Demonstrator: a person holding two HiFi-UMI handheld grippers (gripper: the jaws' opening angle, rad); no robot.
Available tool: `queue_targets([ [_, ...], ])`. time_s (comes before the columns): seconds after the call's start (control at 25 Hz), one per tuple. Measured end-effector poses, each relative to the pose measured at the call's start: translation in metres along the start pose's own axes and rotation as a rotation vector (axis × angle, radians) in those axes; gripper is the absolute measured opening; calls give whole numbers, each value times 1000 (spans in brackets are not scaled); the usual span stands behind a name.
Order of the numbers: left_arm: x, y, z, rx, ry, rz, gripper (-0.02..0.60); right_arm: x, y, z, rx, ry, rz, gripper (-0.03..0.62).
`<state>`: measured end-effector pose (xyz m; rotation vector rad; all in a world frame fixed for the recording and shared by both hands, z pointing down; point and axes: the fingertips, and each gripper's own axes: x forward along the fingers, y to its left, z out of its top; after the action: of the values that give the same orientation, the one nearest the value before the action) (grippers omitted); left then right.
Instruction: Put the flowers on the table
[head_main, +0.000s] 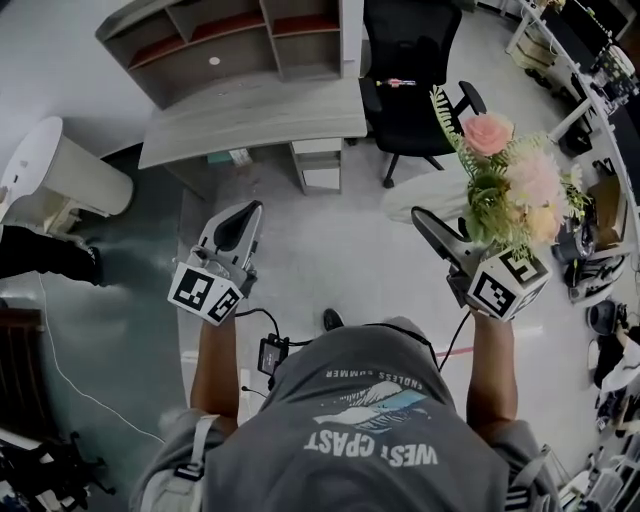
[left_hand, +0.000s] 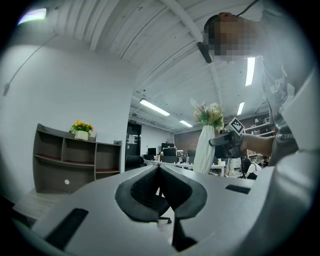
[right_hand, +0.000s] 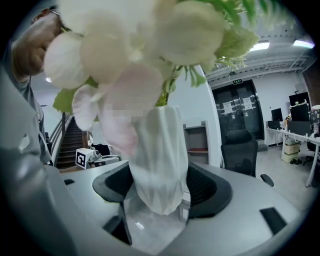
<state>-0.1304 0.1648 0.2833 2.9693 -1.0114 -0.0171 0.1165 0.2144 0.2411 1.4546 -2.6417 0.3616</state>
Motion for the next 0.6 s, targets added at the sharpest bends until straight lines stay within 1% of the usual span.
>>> queue_targets([
  [0.16, -1, 10, -6, -14, -5, 4, 15, 11, 0, 1, -9, 10, -3, 342],
  [0.32, -3, 15, -9, -21, 0, 24, 15, 20, -5, 1, -10, 17, 13, 343],
  [0.44, -6, 23, -12, -20, 9, 60, 15, 34, -12, 2, -6, 18, 36, 344],
  [0.6, -12, 38, -10, -10, 18, 123, 15, 56, -18, 3, -3, 16, 89, 342],
])
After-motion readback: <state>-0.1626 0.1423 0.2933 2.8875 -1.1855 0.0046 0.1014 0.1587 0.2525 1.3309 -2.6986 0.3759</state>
